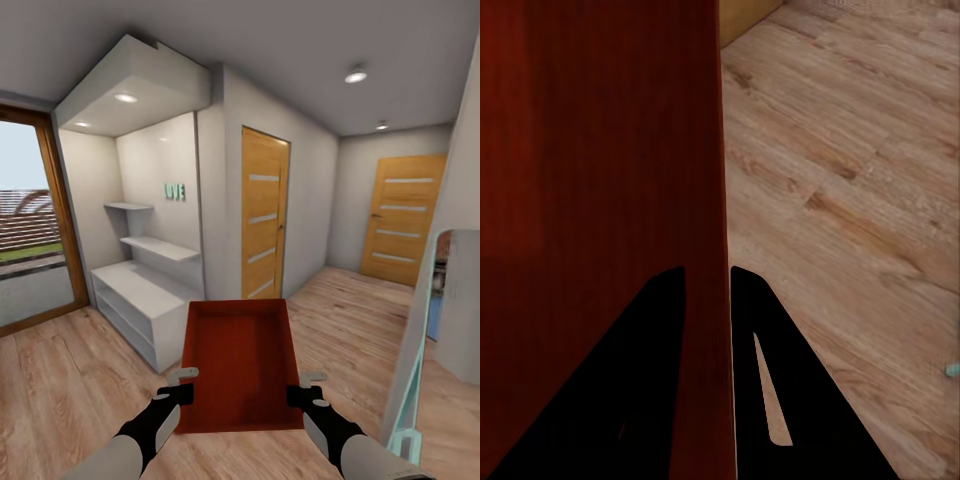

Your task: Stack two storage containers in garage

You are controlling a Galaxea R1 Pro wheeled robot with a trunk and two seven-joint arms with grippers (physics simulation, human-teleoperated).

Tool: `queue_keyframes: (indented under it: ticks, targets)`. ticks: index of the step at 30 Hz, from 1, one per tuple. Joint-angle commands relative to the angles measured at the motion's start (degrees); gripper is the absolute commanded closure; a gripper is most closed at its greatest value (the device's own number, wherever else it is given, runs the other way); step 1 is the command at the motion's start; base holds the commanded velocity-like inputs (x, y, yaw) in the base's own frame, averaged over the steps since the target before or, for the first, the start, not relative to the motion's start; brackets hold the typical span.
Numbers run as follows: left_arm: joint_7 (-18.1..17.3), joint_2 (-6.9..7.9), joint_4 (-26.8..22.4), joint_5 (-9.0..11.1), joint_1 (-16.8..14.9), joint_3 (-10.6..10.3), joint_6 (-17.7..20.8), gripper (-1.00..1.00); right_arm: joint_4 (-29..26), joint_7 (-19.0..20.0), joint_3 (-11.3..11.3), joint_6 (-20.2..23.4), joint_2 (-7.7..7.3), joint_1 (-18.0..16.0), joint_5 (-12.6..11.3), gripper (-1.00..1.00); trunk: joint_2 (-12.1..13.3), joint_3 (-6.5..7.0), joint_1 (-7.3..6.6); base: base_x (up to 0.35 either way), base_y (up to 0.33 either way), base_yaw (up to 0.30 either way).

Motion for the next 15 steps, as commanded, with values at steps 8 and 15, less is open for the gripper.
queue_keyframes:
  ticks: [8, 15]
  targets:
    - [1.6, 1.18, -0.7, -0.7, 0.0, 0.9, -1.1, 1.0, 0.2, -0.5, -0.1, -0.2, -0.06, 0.0, -0.6, 1.0, 0.0, -0.03, 0.05, 0.322, 0.0, 0.0]
    - [1.6, 1.18, -0.6, -0.7, 0.0, 0.9, -1.1, 1.0, 0.2, -0.5, -0.1, -0.2, -0.05, 0.0, -0.6, 1.0, 0.0, -0.03, 0.05, 0.322, 0.0, 0.0]
